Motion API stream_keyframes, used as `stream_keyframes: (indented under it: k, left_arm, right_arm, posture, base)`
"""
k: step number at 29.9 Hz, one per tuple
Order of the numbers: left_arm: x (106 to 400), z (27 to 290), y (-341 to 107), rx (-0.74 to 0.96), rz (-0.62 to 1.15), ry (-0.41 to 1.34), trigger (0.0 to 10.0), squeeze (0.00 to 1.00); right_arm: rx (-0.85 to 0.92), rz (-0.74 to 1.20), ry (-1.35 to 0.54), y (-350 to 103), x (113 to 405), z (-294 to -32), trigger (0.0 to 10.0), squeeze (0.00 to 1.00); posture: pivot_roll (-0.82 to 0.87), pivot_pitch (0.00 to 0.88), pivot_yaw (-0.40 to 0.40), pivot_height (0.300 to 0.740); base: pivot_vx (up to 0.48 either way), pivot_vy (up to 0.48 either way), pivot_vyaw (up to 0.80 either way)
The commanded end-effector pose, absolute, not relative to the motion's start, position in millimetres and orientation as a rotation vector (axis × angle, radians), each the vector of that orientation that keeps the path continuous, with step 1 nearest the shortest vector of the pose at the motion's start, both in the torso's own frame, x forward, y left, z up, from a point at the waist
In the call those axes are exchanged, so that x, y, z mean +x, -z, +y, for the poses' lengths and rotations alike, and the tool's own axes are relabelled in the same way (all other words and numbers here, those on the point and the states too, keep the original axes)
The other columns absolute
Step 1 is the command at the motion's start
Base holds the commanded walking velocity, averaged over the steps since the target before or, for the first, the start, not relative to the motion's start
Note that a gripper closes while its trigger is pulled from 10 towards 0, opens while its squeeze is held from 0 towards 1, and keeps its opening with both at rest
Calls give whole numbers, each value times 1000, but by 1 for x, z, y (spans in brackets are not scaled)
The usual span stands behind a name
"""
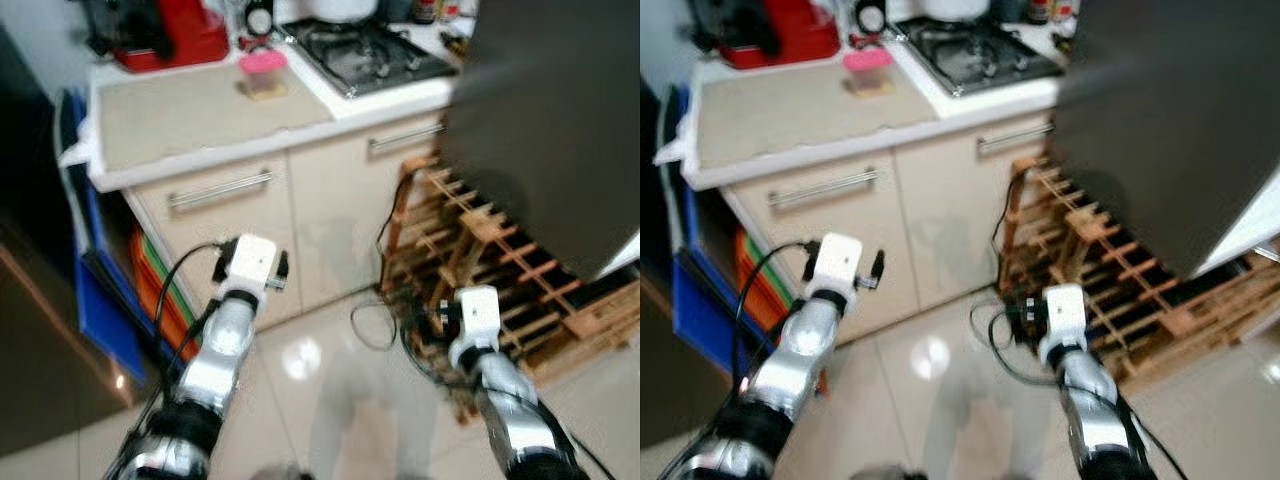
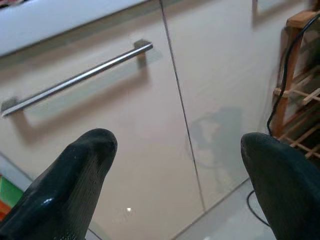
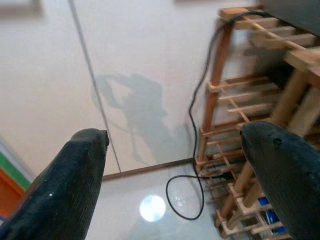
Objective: Restocking fridge
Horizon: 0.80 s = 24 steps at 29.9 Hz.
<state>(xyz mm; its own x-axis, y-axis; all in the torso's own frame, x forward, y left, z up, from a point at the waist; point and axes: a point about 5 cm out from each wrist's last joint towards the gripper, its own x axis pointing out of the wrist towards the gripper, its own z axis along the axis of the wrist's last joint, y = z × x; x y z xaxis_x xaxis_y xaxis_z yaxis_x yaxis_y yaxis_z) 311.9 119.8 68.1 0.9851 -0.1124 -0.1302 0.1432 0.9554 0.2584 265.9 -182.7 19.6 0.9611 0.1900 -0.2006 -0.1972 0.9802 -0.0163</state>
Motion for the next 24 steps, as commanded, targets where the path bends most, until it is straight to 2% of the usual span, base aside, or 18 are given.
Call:
stream_keyframes:
  k: [1, 8, 18, 21, 22, 24]
  left_arm:
    - [313, 122, -74, 268, 88, 124, 10000, 0]
    - [315, 121, -76, 241, 82, 113, 10000, 0]
    - [315, 120, -74, 232, 105, 123, 10000, 0]
    - [315, 119, -74, 235, 108, 120, 10000, 0]
    - [315, 119, -73, 210, 112, 121, 10000, 0]
    - [315, 119, -73, 194, 115, 123, 10000, 0]
  right_arm:
    - [-34, 193, -200, -20, 266, -183, 10000, 596]
    - [-45, 180, -214, -24, 271, -180, 10000, 616]
    - [-50, 160, -228, -28, 273, -176, 10000, 620]
    - [-52, 165, -197, -28, 274, -178, 10000, 592]
    - [-46, 175, -184, -27, 274, -179, 10000, 498]
    - [-50, 177, -185, -27, 275, -179, 10000, 498]
  posture:
    - [-105, 32, 28, 740]
    - [-91, 31, 19, 740]
    - [-86, 30, 14, 740]
    - [-87, 29, 13, 740]
    - [-90, 28, 13, 740]
    - [-90, 28, 13, 740]
  base:
    - [0, -480, 475]
    - [0, -69, 470]
    - [0, -474, 459]
    - [0, -469, 456]
    - [0, 0, 0]
    - [0, 0, 0]
